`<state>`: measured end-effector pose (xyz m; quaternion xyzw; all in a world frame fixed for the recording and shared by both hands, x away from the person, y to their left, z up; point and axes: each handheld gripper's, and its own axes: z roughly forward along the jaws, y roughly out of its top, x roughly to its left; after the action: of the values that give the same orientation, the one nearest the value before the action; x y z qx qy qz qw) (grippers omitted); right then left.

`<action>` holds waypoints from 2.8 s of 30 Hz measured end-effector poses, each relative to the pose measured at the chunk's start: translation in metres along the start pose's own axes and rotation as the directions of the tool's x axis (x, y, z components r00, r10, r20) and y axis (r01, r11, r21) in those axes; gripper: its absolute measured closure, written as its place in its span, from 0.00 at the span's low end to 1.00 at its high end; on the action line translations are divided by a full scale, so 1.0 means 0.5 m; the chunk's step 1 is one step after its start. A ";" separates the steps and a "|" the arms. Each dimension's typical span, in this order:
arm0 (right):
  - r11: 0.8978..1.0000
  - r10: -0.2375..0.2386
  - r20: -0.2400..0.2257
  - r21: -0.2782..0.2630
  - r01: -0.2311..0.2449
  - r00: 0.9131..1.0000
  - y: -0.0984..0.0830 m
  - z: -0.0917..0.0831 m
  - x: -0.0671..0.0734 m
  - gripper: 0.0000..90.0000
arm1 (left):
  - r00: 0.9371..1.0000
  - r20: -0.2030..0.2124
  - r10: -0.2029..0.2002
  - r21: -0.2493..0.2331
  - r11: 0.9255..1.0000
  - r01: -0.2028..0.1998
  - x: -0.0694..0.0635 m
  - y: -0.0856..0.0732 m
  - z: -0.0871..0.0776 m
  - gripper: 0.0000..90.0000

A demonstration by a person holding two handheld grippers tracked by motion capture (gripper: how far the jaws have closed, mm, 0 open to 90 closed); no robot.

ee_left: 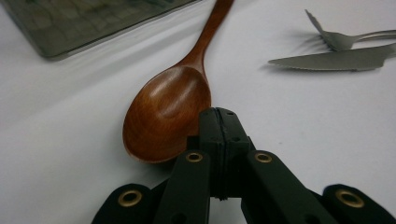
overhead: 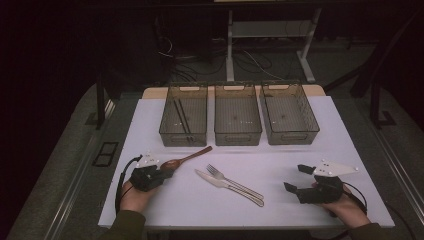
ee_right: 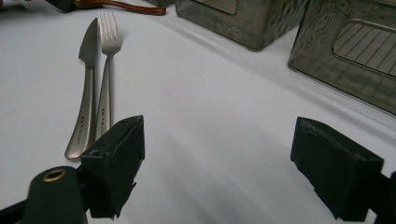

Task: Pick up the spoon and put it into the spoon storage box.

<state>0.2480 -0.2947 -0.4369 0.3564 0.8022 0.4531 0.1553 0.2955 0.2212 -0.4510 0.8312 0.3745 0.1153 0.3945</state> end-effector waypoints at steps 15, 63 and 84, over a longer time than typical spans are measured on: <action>1.000 0.008 -0.010 -0.012 -0.008 1.000 0.003 -0.001 -0.002 0.19 | 0.999 0.035 0.022 -0.041 0.999 -0.021 -0.002 0.026 -0.020 0.93; 0.999 -0.024 -0.031 0.026 0.024 0.999 0.003 0.022 -0.001 0.10 | 0.999 0.052 0.015 0.040 0.999 -0.017 0.087 0.059 0.040 0.29; 0.999 -0.023 -0.030 0.032 0.024 0.999 0.002 0.021 -0.001 0.10 | 0.988 0.049 0.149 0.101 0.983 -0.153 0.050 0.051 0.032 0.47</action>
<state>0.2546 -0.2883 -0.4415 0.3424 0.8159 0.4434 0.1428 0.3341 0.2196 -0.4454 0.8788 0.3078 0.1081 0.3482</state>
